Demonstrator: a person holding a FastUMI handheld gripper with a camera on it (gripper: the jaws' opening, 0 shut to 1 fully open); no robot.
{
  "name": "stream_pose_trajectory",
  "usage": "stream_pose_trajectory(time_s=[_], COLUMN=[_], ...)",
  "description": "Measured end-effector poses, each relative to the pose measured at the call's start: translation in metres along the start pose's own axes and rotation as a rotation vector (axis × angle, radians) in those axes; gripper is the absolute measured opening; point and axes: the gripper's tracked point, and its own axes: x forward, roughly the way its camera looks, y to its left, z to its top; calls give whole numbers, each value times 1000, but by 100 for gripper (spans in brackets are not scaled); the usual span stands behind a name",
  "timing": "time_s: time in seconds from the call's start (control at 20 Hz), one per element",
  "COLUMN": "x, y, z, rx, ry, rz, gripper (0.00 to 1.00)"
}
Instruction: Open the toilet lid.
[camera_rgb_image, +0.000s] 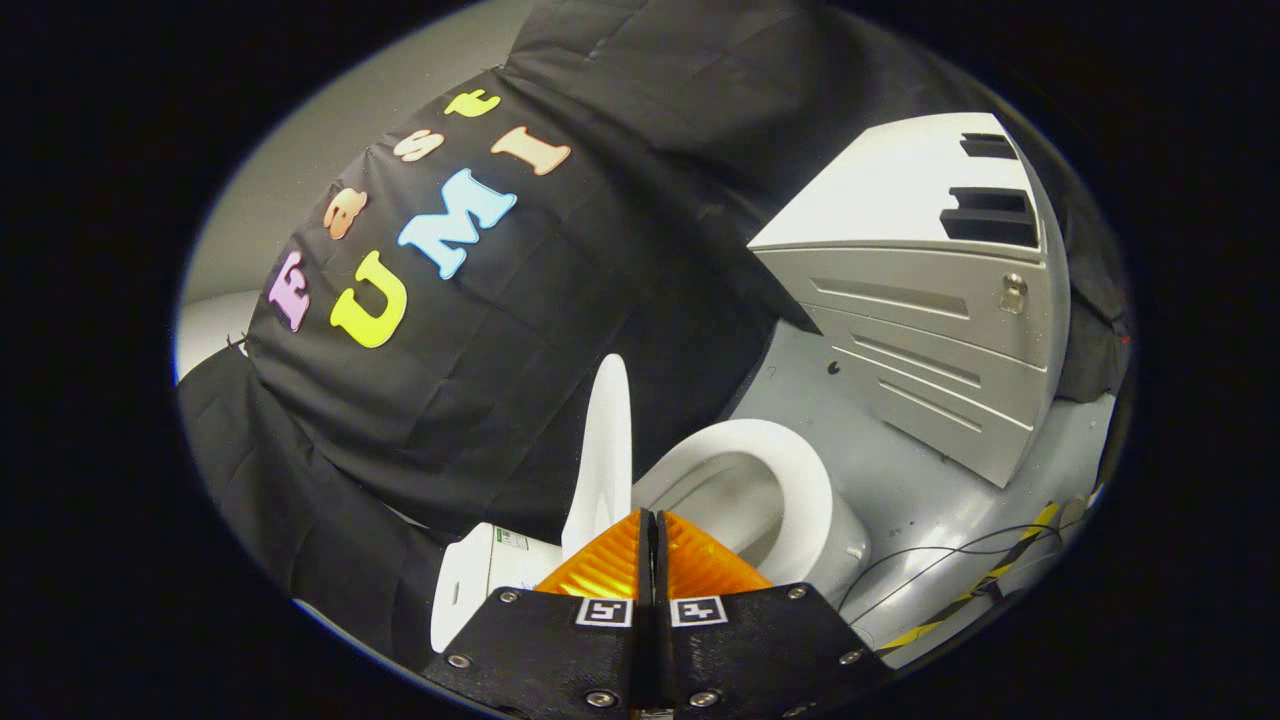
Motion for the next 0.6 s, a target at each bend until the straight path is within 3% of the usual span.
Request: stream_pose_trajectory(time_s=[0.6], x=[-15], y=[68], z=[4], rx=[-146], ry=[-33], rz=[48], gripper=[0])
